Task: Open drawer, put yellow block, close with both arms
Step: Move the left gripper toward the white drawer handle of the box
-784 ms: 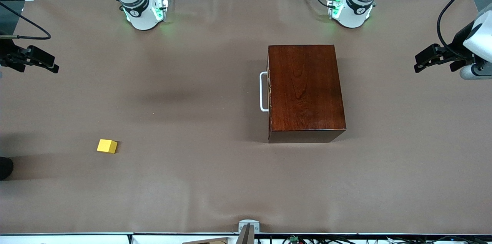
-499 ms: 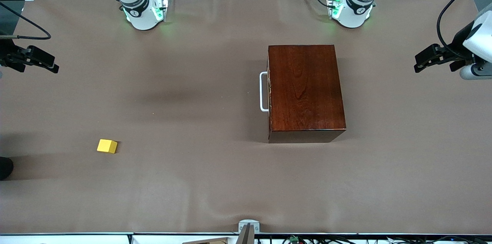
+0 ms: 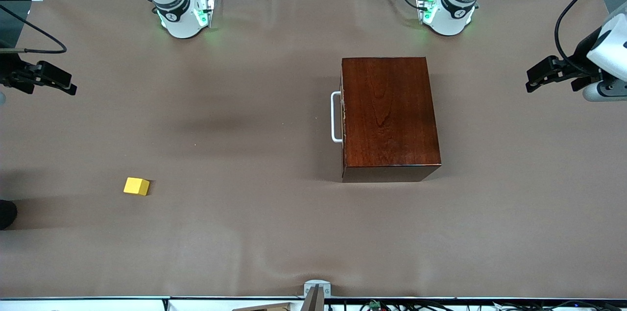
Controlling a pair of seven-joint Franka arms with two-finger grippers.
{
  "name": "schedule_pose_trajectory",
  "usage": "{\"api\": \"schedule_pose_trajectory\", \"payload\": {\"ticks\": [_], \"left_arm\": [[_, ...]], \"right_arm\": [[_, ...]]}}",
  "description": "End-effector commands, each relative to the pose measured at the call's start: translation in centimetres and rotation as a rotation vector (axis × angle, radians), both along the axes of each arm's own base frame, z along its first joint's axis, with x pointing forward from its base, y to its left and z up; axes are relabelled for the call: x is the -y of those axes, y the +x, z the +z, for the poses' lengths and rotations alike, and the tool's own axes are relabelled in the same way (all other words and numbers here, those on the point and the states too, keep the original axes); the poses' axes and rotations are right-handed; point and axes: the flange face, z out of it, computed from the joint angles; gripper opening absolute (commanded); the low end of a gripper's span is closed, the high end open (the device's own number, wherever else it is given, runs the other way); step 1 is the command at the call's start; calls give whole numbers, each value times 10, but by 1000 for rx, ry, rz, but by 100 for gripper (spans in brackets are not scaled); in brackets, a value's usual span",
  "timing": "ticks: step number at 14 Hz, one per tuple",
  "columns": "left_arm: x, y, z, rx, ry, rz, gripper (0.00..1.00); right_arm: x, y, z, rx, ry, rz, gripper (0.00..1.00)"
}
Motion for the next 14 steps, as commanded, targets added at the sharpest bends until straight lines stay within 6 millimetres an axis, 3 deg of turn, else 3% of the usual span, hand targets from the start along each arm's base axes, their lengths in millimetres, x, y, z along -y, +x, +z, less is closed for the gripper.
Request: {"api": "schedule_pose_trajectory", "payload": {"ticks": [1,3,5,9,14], "left_arm": [[20,-4,2,15,-22,-26,100],[50,-1,10,34,-32,-44,100],[92,-4,9,29,-52,-6,100],[212,-26,4,-17,-129,23,100],[365,-78,-41,-106,-103,30,100]], "right_arm": [[-1,3,1,3,-4,-5,100],[-1,7,-3,3,-4,-5,100],[0,9,-3,15,-8,-9,100],[12,29,-18,64,-6,-30,100],[12,47,-51,26,-9,-26,100]]}}
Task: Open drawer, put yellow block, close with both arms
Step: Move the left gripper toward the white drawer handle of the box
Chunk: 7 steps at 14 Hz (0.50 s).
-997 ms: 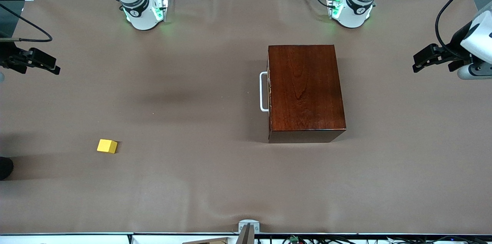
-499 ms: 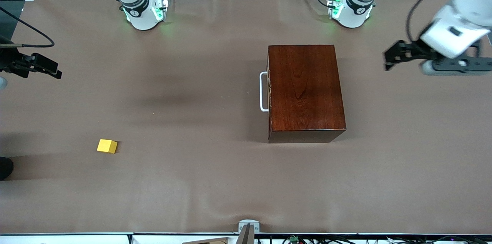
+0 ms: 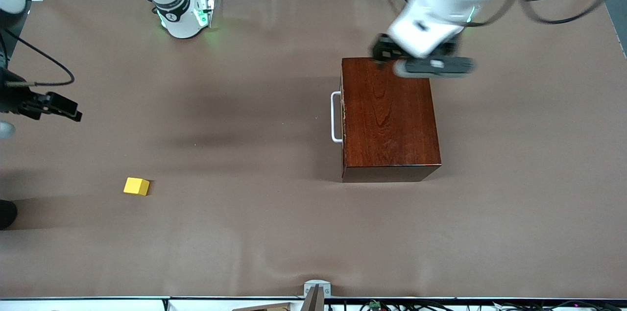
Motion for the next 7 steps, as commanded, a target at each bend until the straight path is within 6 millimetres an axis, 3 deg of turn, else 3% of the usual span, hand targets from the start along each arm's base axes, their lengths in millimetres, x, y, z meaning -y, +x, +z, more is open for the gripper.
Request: {"api": "schedule_pose_trajectory", "payload": {"ticks": [1,3,7], "left_arm": [[75,-17,-28,-8,36,-53,100],[118,-36,-59,23,85,-132,100],[163,-44,-132,1,134,-108,100]], "right_arm": [[3,7,-5,4,-3,-14,100],[5,11,-11,1,-1,-17,100],[5,20,-25,2,0,-16,100]]}}
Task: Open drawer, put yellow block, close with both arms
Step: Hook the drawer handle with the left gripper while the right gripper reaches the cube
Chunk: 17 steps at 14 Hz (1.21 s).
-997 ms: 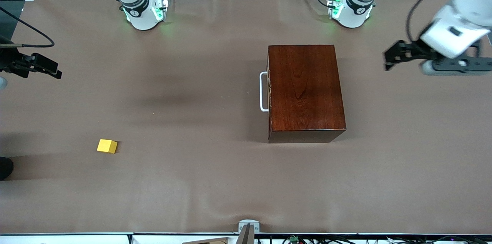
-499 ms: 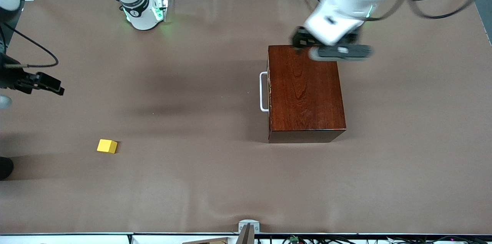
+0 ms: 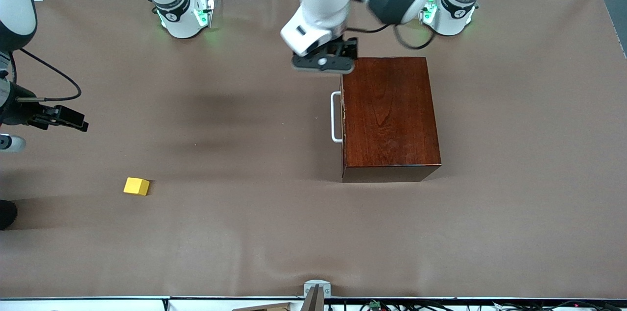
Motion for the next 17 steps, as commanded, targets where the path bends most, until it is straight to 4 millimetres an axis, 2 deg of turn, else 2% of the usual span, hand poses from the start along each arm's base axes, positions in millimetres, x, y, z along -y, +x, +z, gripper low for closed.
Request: {"api": "schedule_pose_trajectory", "payload": {"ticks": [1,3,6,8,14,16,17], "left_arm": [[21,10,-39,41,46,9,100],[31,13,-67,66,71,-2,100],[34,31,-116,82,91,2,100],[37,38,-136,98,84,-1,100],[31,45,-158,146,156,-64,100],[31,45,-167,145,169,-69,100],[30,45,-171,141,174,-68,100]], "right_arm": [[2,9,-7,7,2,-13,100],[-1,12,-13,4,2,-8,100],[0,20,-26,6,2,-9,100],[-1,23,-35,-4,2,-7,100],[-6,35,-64,-26,17,-3,100],[-9,41,-90,-66,16,4,100],[-8,42,-95,-73,17,2,100]]}}
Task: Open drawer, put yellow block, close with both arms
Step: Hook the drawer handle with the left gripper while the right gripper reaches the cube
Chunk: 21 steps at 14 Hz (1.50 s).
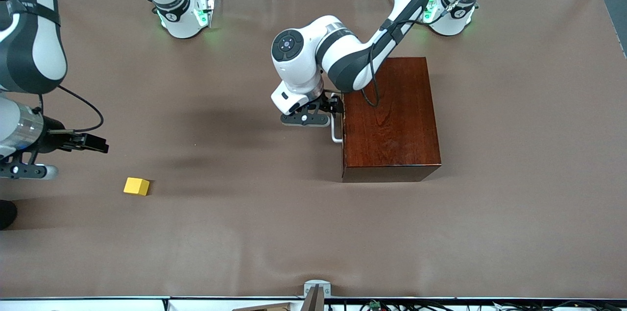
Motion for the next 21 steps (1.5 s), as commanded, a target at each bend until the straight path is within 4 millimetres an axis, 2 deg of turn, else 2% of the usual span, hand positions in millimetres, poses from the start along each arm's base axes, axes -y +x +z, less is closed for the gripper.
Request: {"api": "schedule_pose_trajectory", "payload": {"ticks": [1,10,12,14,17,21], "left_arm": [[2,2,-12,7,31,-18,100],[0,8,-28,9,26,53,100],[3,9,-28,20,3,88,100],[6,5,-32,18,3,94,100],[12,2,-39,25,-11,115,100],[16,-1,-39,25,-21,121,100]], "right_arm": [[-2,7,-16,-23,6,-6,100],[15,29,-59,41,-6,-29,100],[19,34,-74,45,-11,-32,100],[33,36,-88,43,-13,-51,100],[42,39,-118,28,-11,-63,100],[44,39,-140,57,-15,-55,100]]}}
